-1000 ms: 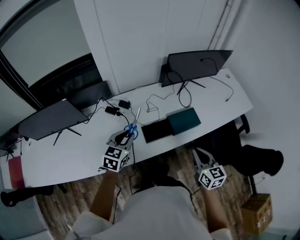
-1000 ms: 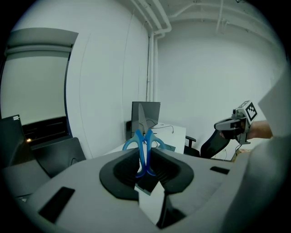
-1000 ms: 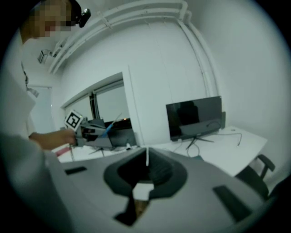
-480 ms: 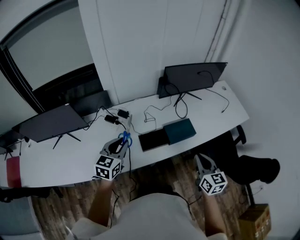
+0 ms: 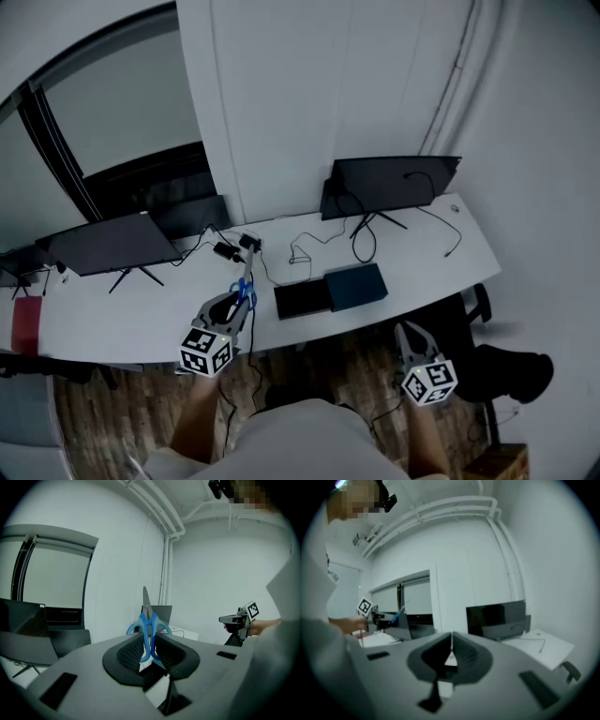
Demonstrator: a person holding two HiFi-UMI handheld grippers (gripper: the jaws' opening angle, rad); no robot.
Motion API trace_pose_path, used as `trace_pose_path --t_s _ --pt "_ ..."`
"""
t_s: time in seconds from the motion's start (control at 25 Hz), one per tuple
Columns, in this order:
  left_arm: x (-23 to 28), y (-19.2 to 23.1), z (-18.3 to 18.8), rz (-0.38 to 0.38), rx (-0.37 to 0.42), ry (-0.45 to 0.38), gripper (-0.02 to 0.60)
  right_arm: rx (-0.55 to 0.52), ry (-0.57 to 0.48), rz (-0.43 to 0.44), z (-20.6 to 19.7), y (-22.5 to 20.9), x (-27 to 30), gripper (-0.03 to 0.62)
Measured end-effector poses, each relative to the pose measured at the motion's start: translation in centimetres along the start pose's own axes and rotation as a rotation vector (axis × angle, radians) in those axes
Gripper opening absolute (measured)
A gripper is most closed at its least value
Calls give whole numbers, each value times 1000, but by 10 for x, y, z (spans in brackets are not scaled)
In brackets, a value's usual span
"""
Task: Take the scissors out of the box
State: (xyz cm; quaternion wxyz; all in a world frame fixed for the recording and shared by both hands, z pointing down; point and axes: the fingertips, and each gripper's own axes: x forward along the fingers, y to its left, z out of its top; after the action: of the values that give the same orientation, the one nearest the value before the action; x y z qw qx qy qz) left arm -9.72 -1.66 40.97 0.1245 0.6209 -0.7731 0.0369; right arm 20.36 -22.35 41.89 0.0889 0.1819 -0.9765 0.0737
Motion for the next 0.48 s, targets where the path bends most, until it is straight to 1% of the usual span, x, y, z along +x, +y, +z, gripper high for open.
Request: trace_pose_path --t_s 0.16,0.48 --pt "-2 -7 0 14 -17 -11 107 4 -9 15 6 -8 -2 34" --pt "-5 -16 -1 32 -19 -14 107 10 -6 32 4 -16 -3 34"
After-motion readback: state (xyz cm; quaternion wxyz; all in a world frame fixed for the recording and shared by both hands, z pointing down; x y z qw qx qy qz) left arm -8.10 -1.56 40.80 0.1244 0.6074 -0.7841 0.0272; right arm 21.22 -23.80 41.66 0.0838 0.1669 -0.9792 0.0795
